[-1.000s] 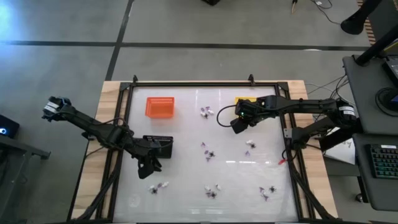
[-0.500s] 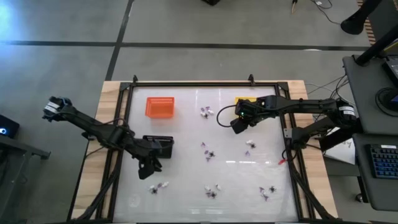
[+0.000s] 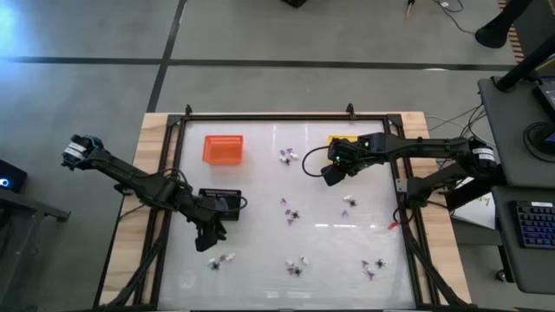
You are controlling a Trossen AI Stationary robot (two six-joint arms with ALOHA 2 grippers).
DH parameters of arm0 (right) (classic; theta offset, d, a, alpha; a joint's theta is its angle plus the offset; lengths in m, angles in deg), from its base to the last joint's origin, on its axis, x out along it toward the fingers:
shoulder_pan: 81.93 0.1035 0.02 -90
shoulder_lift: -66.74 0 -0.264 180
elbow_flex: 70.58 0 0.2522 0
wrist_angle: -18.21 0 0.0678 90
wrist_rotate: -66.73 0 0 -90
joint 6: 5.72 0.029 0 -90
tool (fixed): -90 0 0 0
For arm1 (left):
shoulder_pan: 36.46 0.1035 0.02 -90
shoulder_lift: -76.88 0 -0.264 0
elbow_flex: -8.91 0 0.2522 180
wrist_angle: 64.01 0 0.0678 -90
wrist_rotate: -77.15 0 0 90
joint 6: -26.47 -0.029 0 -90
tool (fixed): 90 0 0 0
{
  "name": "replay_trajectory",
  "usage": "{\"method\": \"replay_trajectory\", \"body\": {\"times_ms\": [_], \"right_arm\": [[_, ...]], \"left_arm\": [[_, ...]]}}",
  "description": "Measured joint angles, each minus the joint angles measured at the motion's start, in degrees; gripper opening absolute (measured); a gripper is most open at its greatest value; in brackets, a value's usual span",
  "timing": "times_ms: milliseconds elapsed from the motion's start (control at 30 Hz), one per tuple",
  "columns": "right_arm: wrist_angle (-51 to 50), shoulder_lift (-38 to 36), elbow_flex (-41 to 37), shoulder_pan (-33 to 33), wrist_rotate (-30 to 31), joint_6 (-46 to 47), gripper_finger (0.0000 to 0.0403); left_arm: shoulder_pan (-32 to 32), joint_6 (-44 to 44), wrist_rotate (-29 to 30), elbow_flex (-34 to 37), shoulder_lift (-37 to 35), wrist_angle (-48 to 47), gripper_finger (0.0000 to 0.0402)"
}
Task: Sort Halloween decoration
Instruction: Put the violet witch hat toy into the orange bin
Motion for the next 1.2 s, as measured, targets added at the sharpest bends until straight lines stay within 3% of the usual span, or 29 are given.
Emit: {"method": "replay_trajectory", "body": {"times_ms": [300, 1200], "right_arm": [[0.02, 0.00, 0.00, 0.00, 1.65, -0.16, 0.0164], [0.20, 0.00, 0.00, -0.02, 0.17, -1.61, 0.0164]], "left_arm": [[0.00, -0.04, -1.22, 0.00, -0.38, 0.02, 0.0134], [0.00, -3.65, 3.27, 0.00, -0.31, -1.44, 0.0130]]}}
